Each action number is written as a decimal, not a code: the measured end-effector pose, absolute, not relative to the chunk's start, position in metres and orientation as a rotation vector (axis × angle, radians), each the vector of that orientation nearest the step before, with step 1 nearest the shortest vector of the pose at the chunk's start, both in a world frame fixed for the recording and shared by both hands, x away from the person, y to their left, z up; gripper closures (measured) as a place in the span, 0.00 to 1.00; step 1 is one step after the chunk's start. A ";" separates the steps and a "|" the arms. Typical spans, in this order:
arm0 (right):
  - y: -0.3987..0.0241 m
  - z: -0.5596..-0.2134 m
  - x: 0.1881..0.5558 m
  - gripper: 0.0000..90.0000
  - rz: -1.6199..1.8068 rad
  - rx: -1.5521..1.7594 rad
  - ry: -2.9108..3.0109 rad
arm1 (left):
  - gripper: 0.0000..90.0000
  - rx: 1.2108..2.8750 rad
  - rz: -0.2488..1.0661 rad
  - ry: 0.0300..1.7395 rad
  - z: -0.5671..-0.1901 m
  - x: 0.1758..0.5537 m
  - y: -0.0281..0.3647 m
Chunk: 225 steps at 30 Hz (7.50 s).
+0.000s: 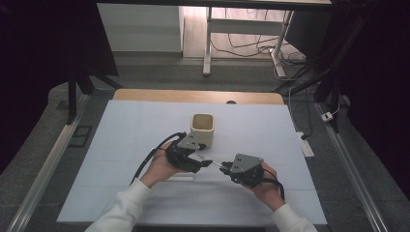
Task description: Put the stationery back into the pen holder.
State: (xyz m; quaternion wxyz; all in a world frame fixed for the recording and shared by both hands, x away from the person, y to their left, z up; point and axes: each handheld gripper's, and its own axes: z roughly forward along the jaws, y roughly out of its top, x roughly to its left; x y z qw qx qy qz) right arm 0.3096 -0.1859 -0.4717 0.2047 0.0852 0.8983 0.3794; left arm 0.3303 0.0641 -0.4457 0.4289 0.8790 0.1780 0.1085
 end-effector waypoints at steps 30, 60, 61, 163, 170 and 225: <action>-0.197 -0.471 0.314 0.85 1.382 0.475 2.420 | 0.37 2.059 0.260 0.517 -0.456 0.332 0.061; -0.184 -0.491 0.313 0.81 1.272 0.434 2.470 | 0.88 2.013 -0.026 0.429 -0.456 0.339 0.059; -0.184 -0.491 0.313 0.81 1.276 0.439 2.467 | 0.88 2.014 -0.023 0.428 -0.455 0.338 0.058; -0.294 -0.506 0.296 0.40 1.290 0.876 2.311 | 0.88 1.952 0.207 0.784 -0.370 0.418 0.134; -0.296 -0.506 0.296 0.40 1.291 0.874 2.316 | 0.87 1.994 0.207 0.774 -0.382 0.424 0.116; -0.295 -0.507 0.297 0.40 1.271 0.878 2.321 | 0.45 2.159 0.203 0.629 -0.455 0.337 0.150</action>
